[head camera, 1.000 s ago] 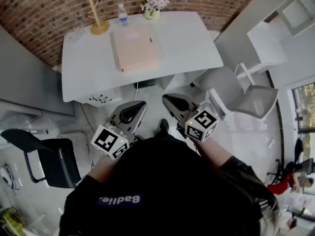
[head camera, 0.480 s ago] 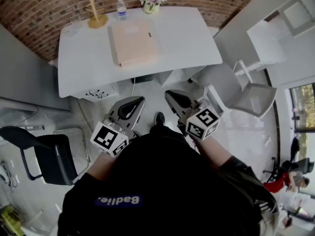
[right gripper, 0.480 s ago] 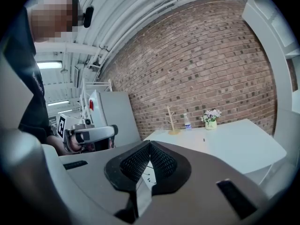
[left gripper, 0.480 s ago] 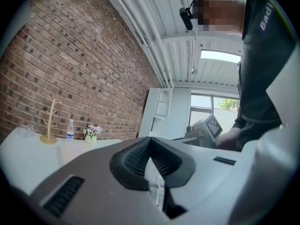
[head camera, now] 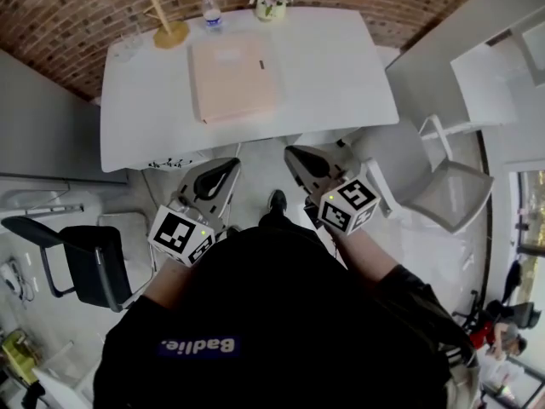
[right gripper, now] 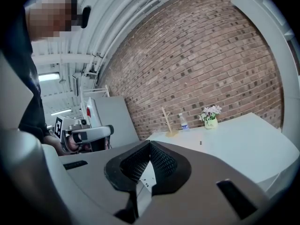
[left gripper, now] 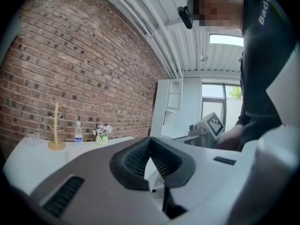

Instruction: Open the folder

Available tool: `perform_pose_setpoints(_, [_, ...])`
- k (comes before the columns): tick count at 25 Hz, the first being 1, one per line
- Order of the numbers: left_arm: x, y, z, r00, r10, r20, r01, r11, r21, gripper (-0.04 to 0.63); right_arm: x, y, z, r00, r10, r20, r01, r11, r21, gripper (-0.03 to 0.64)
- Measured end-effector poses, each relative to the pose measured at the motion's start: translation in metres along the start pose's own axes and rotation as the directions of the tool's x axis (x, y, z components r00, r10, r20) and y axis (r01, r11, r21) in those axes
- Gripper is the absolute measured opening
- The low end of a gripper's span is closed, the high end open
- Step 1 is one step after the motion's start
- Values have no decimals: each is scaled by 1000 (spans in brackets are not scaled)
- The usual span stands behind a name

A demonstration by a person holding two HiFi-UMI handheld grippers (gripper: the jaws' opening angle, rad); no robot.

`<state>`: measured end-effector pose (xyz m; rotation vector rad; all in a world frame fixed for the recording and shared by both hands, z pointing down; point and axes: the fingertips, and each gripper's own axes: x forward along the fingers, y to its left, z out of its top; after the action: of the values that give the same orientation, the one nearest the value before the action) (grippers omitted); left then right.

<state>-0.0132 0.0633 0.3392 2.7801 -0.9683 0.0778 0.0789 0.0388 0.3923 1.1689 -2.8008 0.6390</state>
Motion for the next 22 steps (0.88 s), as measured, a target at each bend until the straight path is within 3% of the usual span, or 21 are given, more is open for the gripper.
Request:
perform_pose_setpoints(7, [58, 19, 5, 995, 98, -18, -97, 995, 22, 2, 19, -63, 15, 996, 81, -20, -81, 996, 34, 28])
perform_pose_setpoints(13, [75, 27, 3, 985, 164, -45, -162, 986, 36, 2, 37, -84, 10, 986, 160, -52, -156, 986, 59, 28])
perform_pose_setpoints(22, [93, 40, -11, 983, 164, -78, -162, 986, 39, 2, 44, -101, 3, 984, 162, -76, -156, 985, 78, 28])
